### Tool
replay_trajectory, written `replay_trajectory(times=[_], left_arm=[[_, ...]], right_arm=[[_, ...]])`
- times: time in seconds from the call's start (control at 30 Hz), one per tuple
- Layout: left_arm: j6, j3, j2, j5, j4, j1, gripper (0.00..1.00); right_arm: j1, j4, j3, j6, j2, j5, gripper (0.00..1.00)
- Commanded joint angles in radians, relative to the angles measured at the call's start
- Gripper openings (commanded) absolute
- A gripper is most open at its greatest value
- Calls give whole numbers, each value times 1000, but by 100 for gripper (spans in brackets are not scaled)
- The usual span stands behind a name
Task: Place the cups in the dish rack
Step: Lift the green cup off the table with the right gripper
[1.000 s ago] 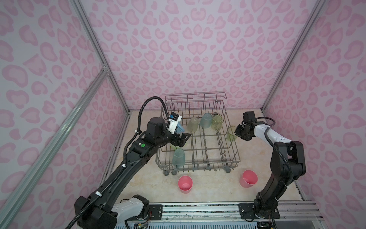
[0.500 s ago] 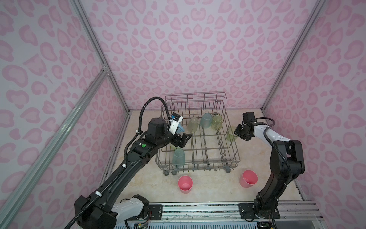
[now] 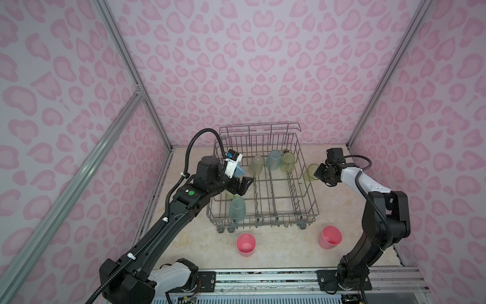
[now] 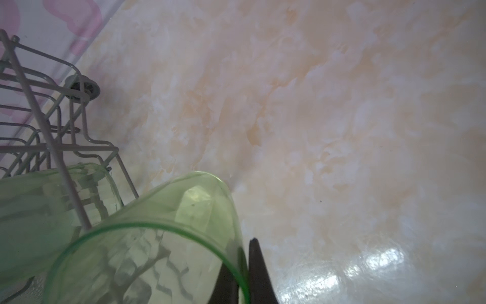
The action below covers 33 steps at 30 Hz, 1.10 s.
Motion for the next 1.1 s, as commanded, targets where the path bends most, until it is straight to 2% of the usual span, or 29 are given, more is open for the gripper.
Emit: replay_trajectory(times=[0.0, 0.5, 0.67, 0.93, 1.07], left_arm=[[5, 7, 6, -3, 23, 0, 97], [-1, 10, 32, -33, 16, -1, 97], [-6, 13, 51, -51, 19, -1, 97], [-58, 47, 97, -123, 13, -1, 97], [-143, 131, 150, -157, -36, 0, 97]], right_arm=[[-3, 14, -5, -9, -18, 35, 0], [-48, -34, 30, -52, -136, 107, 0], [-44, -8, 40, -50, -189, 93, 0], [29, 178, 13, -88, -327, 79, 0], [106, 379, -70, -169, -415, 87, 0]])
